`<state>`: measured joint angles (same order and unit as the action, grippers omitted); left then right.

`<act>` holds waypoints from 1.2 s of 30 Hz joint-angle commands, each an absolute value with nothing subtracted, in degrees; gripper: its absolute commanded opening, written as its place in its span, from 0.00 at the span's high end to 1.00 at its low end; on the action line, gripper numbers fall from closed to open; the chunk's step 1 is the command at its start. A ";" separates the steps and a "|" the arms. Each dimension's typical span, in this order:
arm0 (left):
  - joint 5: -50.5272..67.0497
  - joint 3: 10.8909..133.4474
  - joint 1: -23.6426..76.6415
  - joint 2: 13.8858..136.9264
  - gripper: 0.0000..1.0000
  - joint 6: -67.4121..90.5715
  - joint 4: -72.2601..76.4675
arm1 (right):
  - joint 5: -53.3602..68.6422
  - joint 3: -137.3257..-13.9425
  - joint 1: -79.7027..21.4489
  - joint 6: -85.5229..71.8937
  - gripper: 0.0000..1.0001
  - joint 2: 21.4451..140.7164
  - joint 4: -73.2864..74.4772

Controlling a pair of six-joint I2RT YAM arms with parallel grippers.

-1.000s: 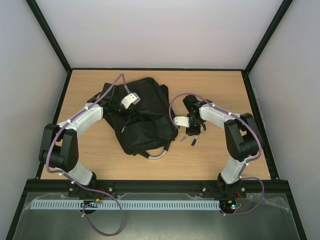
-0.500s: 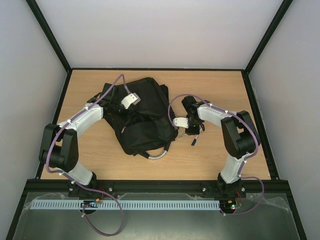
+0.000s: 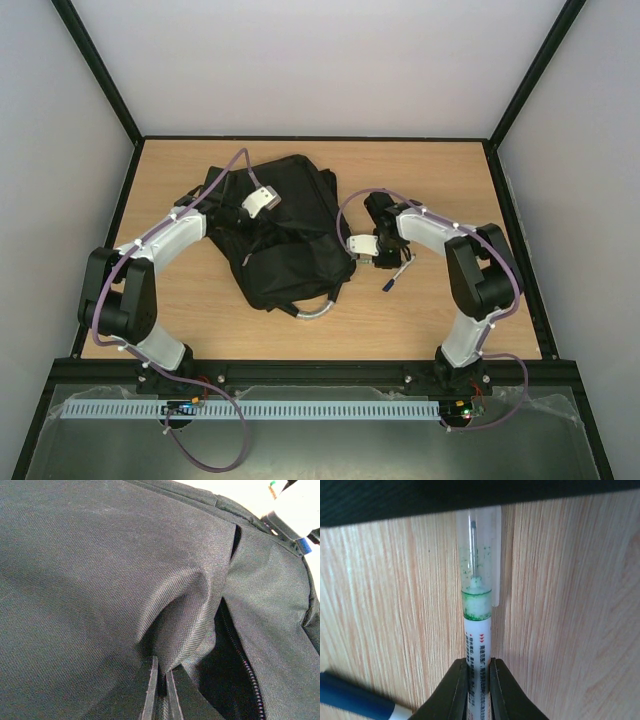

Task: Pack the student bag
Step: Pick up the stationery from the center of the board, then place the stationery in the student bag.

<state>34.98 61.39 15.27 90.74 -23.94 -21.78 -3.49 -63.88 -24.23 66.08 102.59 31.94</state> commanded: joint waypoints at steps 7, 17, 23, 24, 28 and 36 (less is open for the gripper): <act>35.64 61.48 14.89 89.21 0.97 -22.73 -19.35 | -8.31 -64.95 -23.72 74.86 0.92 90.13 45.84; 35.86 61.95 14.87 89.71 0.97 -21.67 -18.81 | -5.87 -70.39 -23.82 72.04 0.93 83.07 54.09; 36.42 62.67 14.90 89.65 0.98 -20.54 -18.88 | -0.36 -81.23 -31.96 55.48 0.90 90.42 56.81; 36.59 62.97 14.90 89.58 0.98 -20.37 -18.89 | 0.33 -82.47 -33.83 52.12 0.90 91.53 56.59; 37.14 64.00 14.96 89.17 0.98 -19.53 -18.91 | 2.26 -86.18 -39.57 38.99 0.90 96.02 54.79; 37.78 64.30 14.99 87.86 0.98 -19.37 -19.23 | 6.71 -94.28 -41.48 21.21 0.91 106.11 56.42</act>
